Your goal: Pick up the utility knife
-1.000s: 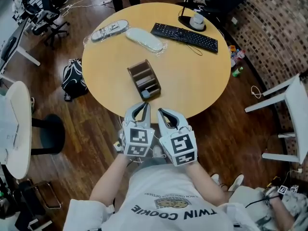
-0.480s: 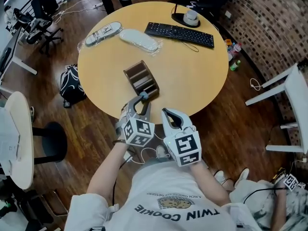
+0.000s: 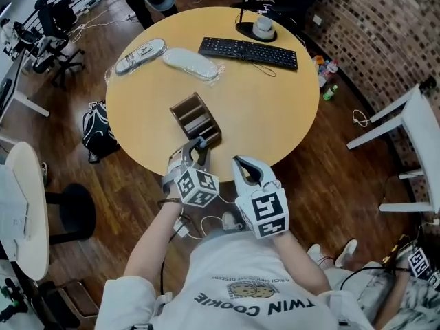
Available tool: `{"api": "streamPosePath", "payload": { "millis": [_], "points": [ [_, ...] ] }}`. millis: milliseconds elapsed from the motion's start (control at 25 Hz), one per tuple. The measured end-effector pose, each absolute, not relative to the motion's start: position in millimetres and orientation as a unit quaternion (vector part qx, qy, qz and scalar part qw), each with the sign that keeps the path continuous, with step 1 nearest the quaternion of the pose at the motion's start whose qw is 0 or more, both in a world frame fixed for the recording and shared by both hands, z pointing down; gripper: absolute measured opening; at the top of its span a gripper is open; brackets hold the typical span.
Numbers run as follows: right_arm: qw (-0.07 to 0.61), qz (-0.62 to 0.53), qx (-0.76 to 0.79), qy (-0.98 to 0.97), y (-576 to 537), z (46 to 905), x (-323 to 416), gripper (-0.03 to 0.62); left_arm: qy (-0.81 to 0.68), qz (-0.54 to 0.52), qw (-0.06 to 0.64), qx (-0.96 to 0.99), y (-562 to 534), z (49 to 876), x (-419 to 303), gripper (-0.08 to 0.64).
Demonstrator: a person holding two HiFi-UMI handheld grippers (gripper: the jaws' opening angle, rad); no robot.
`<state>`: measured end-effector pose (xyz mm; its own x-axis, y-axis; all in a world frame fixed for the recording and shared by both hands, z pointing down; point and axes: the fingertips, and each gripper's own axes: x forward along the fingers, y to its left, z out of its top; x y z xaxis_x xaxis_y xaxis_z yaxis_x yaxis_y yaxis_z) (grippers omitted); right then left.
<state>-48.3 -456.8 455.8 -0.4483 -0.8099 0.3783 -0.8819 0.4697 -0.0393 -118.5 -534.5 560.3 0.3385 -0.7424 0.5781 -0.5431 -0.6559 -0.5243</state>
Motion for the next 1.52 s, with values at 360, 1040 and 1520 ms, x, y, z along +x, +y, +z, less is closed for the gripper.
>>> {"api": "streamPosePath", "payload": {
  "millis": [360,1040,1520],
  "points": [
    [0.157,0.111,0.51,-0.838,-454,456,-41,0.0,0.399,-0.416,0.147,-0.804,-540,556,-117,0.074],
    [0.16,0.118,0.511,-0.836,-434,456,-47,0.0,0.447,-0.309,0.084,-0.835,-518,497,-123,0.072],
    [0.138,0.124,0.485,-0.854,-409,444,-44,0.0,0.502,-0.189,-0.045,-0.843,-454,453,-111,0.072]
  ]
}}
